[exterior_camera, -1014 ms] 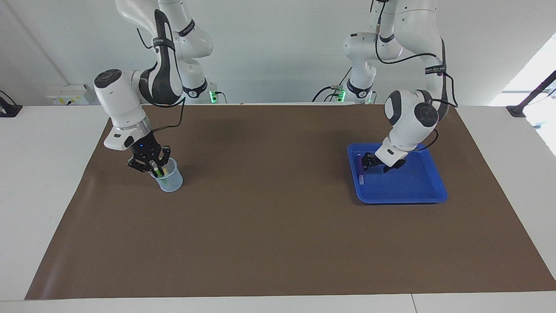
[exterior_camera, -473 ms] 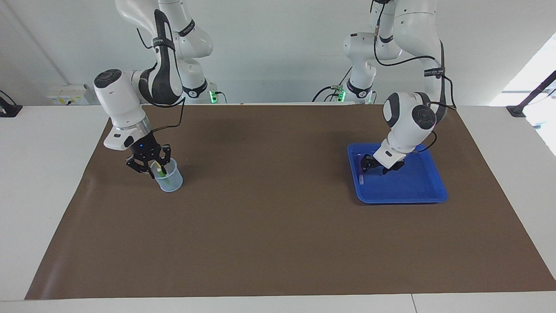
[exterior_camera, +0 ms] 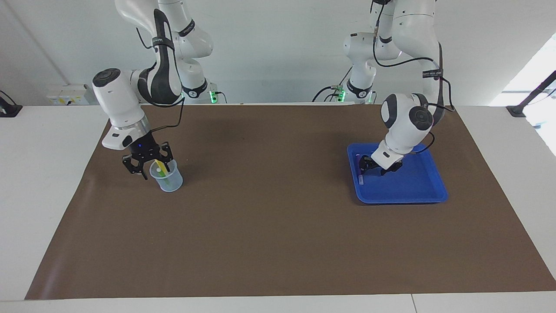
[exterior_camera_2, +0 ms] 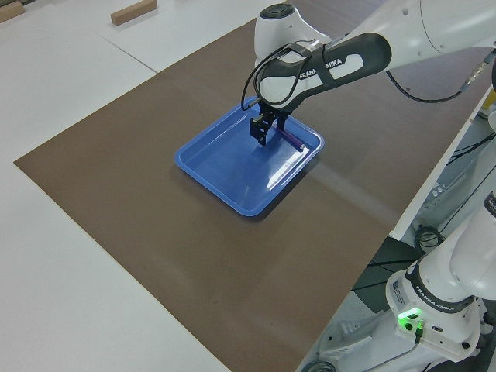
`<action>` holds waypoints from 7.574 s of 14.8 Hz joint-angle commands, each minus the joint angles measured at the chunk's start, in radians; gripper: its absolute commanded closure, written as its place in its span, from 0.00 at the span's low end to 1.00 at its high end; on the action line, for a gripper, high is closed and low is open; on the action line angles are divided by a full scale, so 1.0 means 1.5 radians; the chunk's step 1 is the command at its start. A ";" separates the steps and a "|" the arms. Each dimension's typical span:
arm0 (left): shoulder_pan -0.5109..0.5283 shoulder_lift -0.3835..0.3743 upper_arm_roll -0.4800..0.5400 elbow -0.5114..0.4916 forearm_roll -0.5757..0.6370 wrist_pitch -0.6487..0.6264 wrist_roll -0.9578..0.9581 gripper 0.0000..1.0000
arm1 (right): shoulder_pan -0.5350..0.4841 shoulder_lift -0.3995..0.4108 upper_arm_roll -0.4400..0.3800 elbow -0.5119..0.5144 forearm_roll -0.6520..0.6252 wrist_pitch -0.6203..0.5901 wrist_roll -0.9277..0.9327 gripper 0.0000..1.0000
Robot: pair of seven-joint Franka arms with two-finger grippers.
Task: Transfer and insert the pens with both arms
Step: 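Grasp the purple pen in the tray with the left gripper, then lift the purple pen with the left gripper toward the right gripper, then close the right gripper on the purple pen tip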
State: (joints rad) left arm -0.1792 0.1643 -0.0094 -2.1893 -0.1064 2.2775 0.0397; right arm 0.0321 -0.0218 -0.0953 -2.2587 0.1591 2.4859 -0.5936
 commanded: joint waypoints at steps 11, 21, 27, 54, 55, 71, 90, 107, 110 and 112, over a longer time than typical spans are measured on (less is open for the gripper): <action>-0.001 0.025 0.004 0.070 -0.010 -0.070 -0.009 0.22 | -0.005 -0.004 -0.019 0.265 -0.074 -0.331 0.249 0.00; -0.005 0.021 0.003 0.052 -0.029 -0.069 -0.010 0.22 | -0.004 -0.025 0.014 0.377 -0.126 -0.551 0.387 0.00; -0.012 0.016 0.003 0.038 -0.035 -0.063 -0.007 0.22 | -0.005 -0.041 0.033 0.375 -0.127 -0.581 0.421 0.00; 0.000 0.024 0.005 0.035 -0.035 -0.049 -0.003 1.00 | 0.003 -0.013 0.042 0.460 -0.120 -0.659 0.484 0.00; 0.001 0.024 0.005 0.037 -0.035 -0.051 -0.003 1.00 | 0.003 -0.013 0.042 0.456 -0.119 -0.659 0.485 0.00; 0.031 -0.067 -0.003 0.279 -0.272 -0.404 -0.530 1.00 | 0.004 -0.022 0.047 0.443 0.013 -0.655 0.498 0.00; -0.269 -0.240 -0.012 -0.029 -0.806 0.016 -0.998 1.00 | 0.007 -0.053 0.265 0.298 0.301 -0.317 0.781 0.00; -0.270 -0.242 -0.012 -0.031 -0.834 0.033 -1.010 1.00 | 0.007 -0.085 0.316 0.261 0.228 -0.359 0.647 0.00; -0.271 -0.242 -0.012 -0.031 -0.835 0.036 -1.012 1.00 | 0.007 -0.085 0.316 0.261 0.228 -0.357 0.644 0.00; -0.270 -0.242 -0.012 -0.031 -0.841 0.037 -1.019 1.00 | 0.007 -0.085 0.316 0.260 0.227 -0.353 0.642 0.01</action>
State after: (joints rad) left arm -0.5697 -0.1681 -0.0355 -2.2048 -1.3387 2.3088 -1.4744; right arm 0.0549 -0.1356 0.3693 -1.8554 0.5121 1.9373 0.3867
